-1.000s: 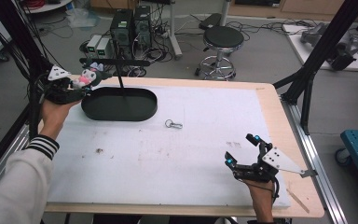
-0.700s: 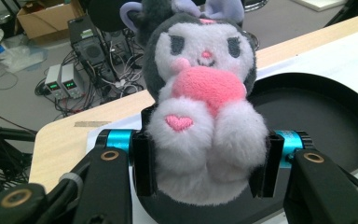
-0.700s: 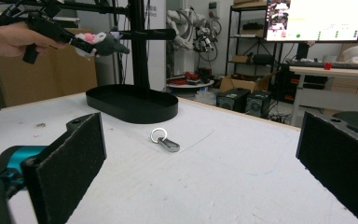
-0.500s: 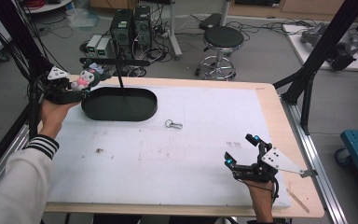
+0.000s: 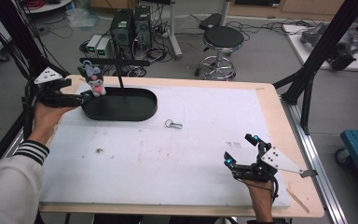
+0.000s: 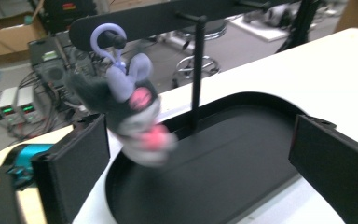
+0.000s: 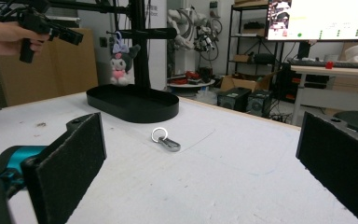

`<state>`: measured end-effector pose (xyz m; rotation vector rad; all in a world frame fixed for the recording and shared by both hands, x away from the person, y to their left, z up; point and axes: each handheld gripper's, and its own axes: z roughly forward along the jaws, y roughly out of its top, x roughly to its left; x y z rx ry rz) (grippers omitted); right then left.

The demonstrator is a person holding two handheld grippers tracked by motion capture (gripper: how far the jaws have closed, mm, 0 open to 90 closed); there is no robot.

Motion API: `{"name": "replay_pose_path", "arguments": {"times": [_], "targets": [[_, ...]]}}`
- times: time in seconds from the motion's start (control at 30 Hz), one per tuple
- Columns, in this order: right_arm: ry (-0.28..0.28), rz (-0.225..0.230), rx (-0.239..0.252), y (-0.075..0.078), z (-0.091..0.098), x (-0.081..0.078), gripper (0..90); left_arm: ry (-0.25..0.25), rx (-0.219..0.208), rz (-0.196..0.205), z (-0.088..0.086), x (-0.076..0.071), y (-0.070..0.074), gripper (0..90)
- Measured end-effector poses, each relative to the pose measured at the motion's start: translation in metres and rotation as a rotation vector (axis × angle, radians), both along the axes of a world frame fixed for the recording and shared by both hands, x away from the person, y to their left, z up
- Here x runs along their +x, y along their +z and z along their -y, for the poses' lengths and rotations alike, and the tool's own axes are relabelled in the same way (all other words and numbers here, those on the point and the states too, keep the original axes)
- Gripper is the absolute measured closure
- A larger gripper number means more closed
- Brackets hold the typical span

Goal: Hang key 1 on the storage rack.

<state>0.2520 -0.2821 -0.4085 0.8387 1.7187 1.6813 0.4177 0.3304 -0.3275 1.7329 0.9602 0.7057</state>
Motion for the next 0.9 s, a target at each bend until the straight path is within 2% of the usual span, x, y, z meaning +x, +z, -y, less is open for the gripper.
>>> {"name": "replay_pose_path", "arguments": {"times": [0.13, 0.3, 0.43, 0.47, 0.63, 0.8, 0.9], "targets": [[0.001, 0.003, -0.001, 0.000, -0.001, 0.002, 0.6, -0.067, -0.032, 0.027, -0.001, -0.009, 0.001, 1.7], [0.006, -0.001, -0.012, 0.000, -0.006, 0.004, 0.6, -0.170, -0.109, 0.104, -0.001, -0.026, -0.002, 1.7], [0.019, -0.006, -0.032, 0.003, -0.012, 0.008, 0.6, -0.235, -0.131, 0.128, 0.001, -0.040, -0.011, 1.7], [0.018, -0.007, -0.036, 0.003, -0.013, 0.010, 0.6, -0.252, -0.129, 0.123, 0.002, -0.043, -0.013, 1.7], [0.029, -0.013, -0.040, 0.009, -0.018, 0.015, 0.6, -0.299, -0.163, 0.160, 0.011, -0.059, -0.025, 1.7], [0.029, -0.017, -0.035, 0.009, -0.020, 0.017, 0.6, -0.337, -0.176, 0.184, 0.020, -0.072, -0.032, 1.7], [0.028, -0.023, -0.029, 0.010, -0.019, 0.015, 0.6, -0.356, -0.167, 0.195, 0.023, -0.080, -0.037, 1.7]]}}
